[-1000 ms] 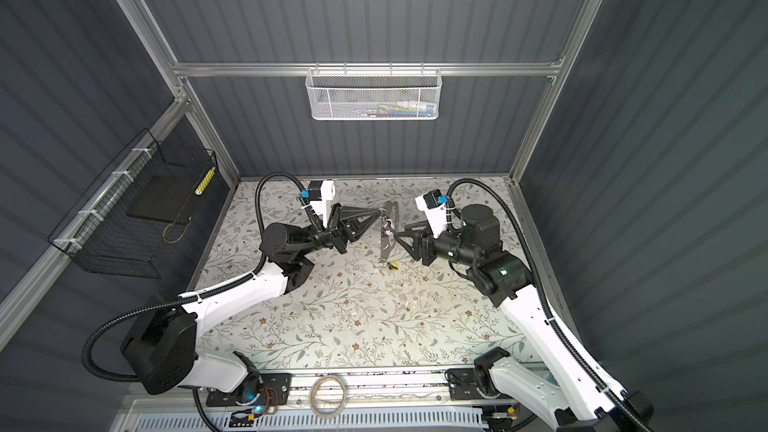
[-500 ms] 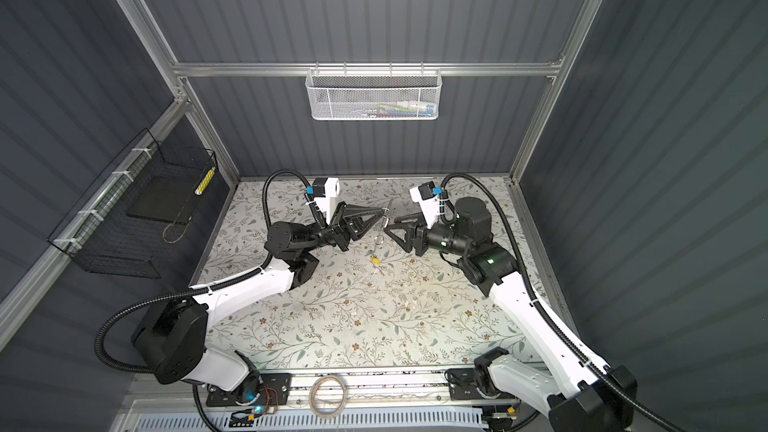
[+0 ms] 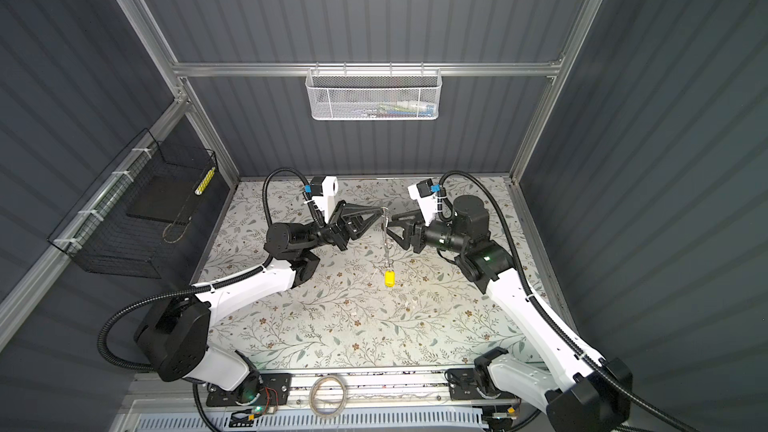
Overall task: Attach keys to a key ring
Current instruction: Pass the keyring.
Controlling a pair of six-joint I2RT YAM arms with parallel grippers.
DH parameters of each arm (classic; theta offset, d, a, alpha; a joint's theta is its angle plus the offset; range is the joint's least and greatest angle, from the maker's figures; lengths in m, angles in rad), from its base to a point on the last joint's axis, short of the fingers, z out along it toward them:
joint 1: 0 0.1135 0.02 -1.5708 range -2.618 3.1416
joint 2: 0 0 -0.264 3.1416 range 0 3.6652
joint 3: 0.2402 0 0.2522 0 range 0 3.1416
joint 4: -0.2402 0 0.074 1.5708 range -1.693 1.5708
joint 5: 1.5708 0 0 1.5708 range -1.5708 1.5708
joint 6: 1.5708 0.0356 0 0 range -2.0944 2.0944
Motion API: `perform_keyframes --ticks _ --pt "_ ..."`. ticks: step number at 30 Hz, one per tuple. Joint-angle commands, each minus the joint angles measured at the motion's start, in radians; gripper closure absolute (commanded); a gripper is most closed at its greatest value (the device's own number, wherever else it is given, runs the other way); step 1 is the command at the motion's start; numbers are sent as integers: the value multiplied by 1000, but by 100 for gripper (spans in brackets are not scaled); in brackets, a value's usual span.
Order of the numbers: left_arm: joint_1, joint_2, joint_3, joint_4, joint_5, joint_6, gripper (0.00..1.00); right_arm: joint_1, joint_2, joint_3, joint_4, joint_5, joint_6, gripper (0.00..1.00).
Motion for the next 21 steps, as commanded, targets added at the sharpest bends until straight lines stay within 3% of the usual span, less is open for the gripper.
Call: perform_keyframes --ticks 1,8,21 --pt "2 6 34 64 15 -18 100 -1 6 -2 46 -45 18 45" --pt "2 13 36 82 16 -29 100 10 11 -13 108 -110 47 47" --pt "4 21 43 127 27 -73 100 15 58 -44 165 -110 57 48"
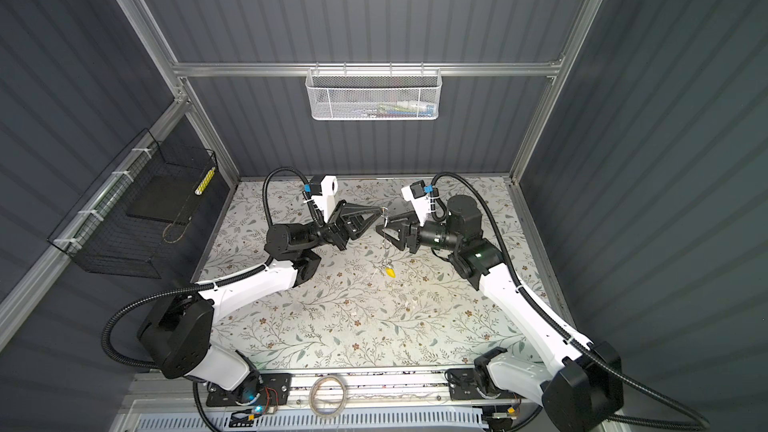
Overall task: Attach keys to a key ring
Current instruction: Pass the keyring.
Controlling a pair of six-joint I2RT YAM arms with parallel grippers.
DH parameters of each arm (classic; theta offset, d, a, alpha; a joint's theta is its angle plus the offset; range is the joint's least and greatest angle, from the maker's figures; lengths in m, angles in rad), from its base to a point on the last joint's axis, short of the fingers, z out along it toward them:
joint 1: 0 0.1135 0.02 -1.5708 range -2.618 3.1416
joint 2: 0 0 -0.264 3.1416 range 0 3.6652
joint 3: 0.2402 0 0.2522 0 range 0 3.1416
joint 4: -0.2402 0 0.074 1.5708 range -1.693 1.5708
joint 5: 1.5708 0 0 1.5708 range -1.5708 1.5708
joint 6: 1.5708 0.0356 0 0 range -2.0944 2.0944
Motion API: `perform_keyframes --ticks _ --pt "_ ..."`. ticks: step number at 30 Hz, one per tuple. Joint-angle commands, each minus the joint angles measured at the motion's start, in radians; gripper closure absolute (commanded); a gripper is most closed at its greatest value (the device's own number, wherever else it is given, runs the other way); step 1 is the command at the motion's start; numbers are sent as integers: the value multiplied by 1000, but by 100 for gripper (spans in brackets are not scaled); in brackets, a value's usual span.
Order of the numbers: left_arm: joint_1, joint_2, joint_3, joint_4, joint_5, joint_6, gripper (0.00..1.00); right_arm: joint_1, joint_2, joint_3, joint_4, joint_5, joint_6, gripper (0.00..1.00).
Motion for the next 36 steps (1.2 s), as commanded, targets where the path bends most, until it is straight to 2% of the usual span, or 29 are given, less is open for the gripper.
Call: perform_keyframes --ticks 1,6,12,18,22,28,31,33,34,36 --pt "4 7 35 69 17 -24 100 4 6 -9 56 -20 8 48" --pt "4 9 35 69 23 -31 100 4 15 -12 110 -40 27 53" --pt "7 5 33 69 25 -31 100 3 29 2 122 -54 29 76" --pt "16 -14 17 67 28 -32 100 2 3 7 49 25 -7 78" --pt "32 -40 0 33 36 -25 100 2 -21 55 -133 187 -92 81" --pt "56 -107 -29 -107 59 37 100 2 -60 148 -364 460 -209 85" --pt "74 -163 -40 -248 73 108 90 3 -60 210 -470 678 -275 86" --pt "87 -225 -41 -411 74 199 82 7 -58 250 -538 812 -328 88" --pt "90 -265 -31 -549 64 283 81 13 -55 272 -566 884 -362 89" --pt "90 -350 22 -945 -14 516 76 38 -44 315 -607 1021 -437 89"
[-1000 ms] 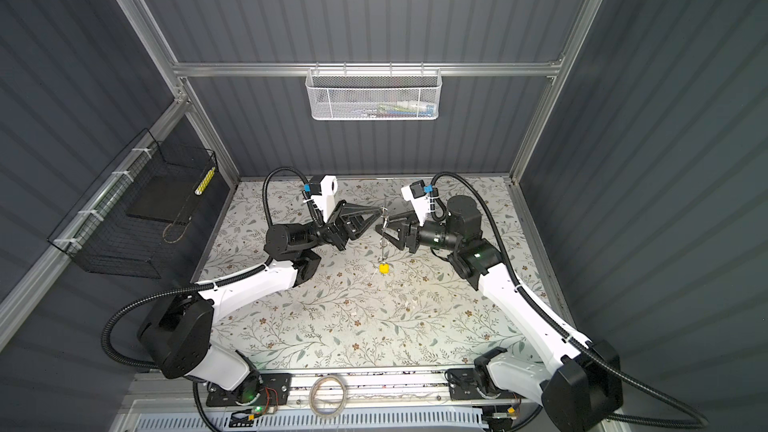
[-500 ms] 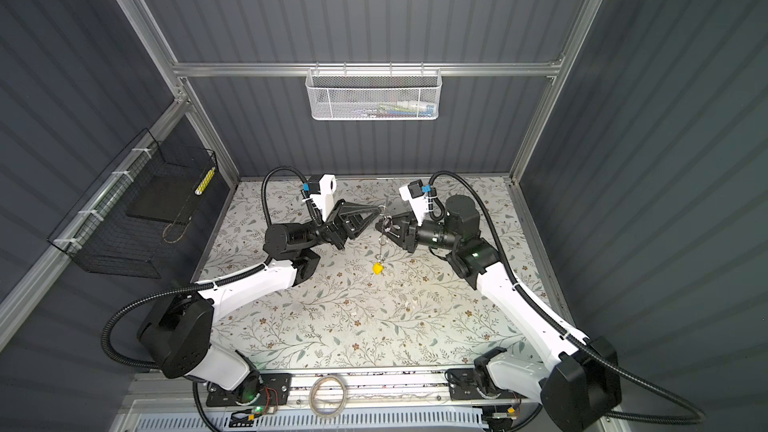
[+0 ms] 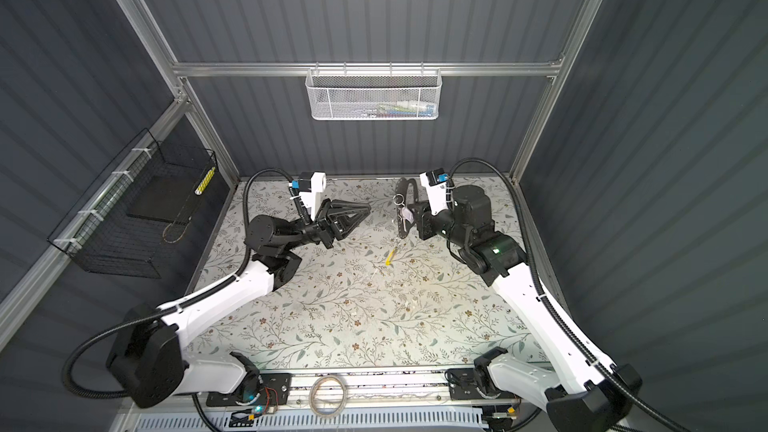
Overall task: Attach keys to a key ring
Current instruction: Pass the keyring.
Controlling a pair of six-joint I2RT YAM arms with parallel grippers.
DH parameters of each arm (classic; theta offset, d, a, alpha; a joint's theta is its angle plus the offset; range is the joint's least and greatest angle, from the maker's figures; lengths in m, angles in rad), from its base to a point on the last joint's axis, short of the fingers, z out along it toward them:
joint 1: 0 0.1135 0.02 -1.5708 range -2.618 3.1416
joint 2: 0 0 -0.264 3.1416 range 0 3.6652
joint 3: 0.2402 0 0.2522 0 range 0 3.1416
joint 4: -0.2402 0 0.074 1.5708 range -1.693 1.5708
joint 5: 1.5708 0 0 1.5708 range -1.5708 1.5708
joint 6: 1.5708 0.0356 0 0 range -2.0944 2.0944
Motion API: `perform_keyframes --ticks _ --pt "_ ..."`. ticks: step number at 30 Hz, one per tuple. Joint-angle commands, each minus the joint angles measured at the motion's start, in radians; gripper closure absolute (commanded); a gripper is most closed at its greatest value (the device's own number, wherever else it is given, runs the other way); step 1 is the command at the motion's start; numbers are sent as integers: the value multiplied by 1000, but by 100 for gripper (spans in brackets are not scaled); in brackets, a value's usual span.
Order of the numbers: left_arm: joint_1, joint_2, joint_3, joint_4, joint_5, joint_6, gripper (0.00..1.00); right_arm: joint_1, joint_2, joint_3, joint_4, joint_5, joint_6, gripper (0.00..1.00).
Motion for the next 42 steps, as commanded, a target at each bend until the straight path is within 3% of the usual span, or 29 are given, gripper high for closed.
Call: perform_keyframes --ticks 1,4,9,13,19,29,42 --pt "6 -125 92 -607 -101 384 75 40 5 80 -135 356 -174 89" --pt "6 -159 168 -888 -235 528 73 109 81 127 -163 535 -303 89" --pt "6 -108 241 -1002 -261 560 72 147 125 156 -154 606 -374 91" --pt "6 -18 342 -1114 -259 599 70 180 127 158 -145 609 -418 91" --pt "6 113 514 -1243 -169 669 68 212 115 161 -154 554 -459 91" --pt "6 152 601 -1224 -85 669 62 235 123 158 -159 536 -462 92" --pt "6 239 652 -1204 -89 605 61 259 108 141 -130 511 -465 92"
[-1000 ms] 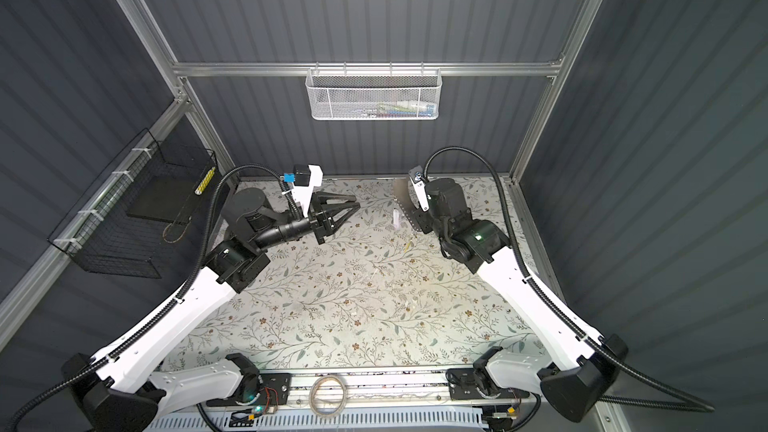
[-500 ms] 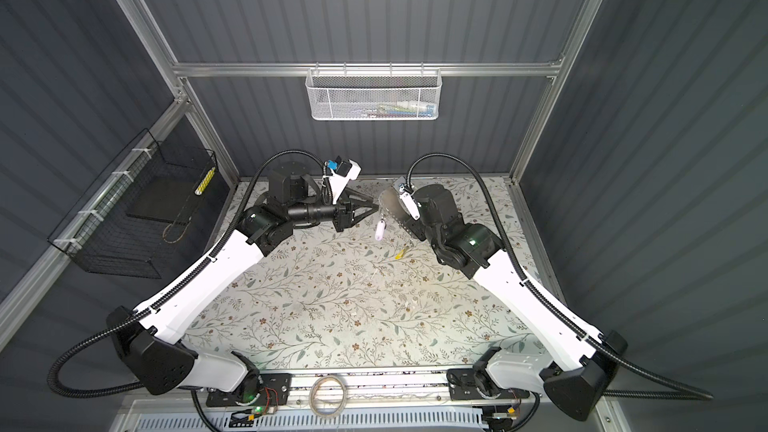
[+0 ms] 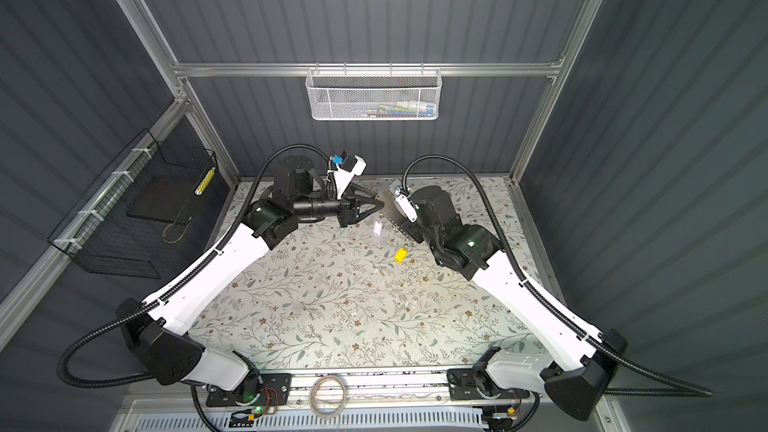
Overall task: Attach keys to a key ring
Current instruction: Pass the keyring.
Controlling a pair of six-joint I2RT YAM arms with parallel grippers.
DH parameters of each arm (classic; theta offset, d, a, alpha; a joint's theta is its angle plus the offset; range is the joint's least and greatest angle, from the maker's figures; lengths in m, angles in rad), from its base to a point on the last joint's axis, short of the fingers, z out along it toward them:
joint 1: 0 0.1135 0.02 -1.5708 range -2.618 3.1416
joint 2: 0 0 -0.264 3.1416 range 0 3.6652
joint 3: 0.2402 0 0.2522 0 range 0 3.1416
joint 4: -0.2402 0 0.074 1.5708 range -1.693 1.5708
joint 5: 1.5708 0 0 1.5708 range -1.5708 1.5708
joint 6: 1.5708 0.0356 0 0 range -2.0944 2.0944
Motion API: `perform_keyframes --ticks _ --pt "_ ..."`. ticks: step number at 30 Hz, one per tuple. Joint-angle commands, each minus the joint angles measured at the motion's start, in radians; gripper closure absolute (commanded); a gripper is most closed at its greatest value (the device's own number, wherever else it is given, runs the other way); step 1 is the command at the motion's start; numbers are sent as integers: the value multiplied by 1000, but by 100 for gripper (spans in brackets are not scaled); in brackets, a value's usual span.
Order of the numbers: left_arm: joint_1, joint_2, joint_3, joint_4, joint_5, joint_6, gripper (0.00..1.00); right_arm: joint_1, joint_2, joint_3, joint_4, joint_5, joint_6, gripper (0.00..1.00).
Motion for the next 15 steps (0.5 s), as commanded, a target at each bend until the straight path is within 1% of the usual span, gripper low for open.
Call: perform_keyframes --ticks 1,3,6,8,11,13,14,15 --pt "4 26 36 27 31 -36 61 13 -21 6 30 -7 -8 92" --pt "5 33 32 50 37 -51 64 17 -24 2 35 -7 -8 92" --pt "4 35 25 72 43 -66 73 18 -29 -3 42 -4 -9 92" --pt "4 35 23 76 42 -70 77 19 -33 -11 51 -1 -13 92" --pt "4 35 17 88 45 -82 88 19 -43 -21 67 1 -12 92" --pt "4 32 9 98 51 -89 97 20 -50 -32 82 4 -9 89" --pt "4 29 2 105 54 -92 100 20 -53 -36 92 9 -7 87" --pt "4 26 -5 112 59 -96 100 21 -56 -37 95 10 -1 84"
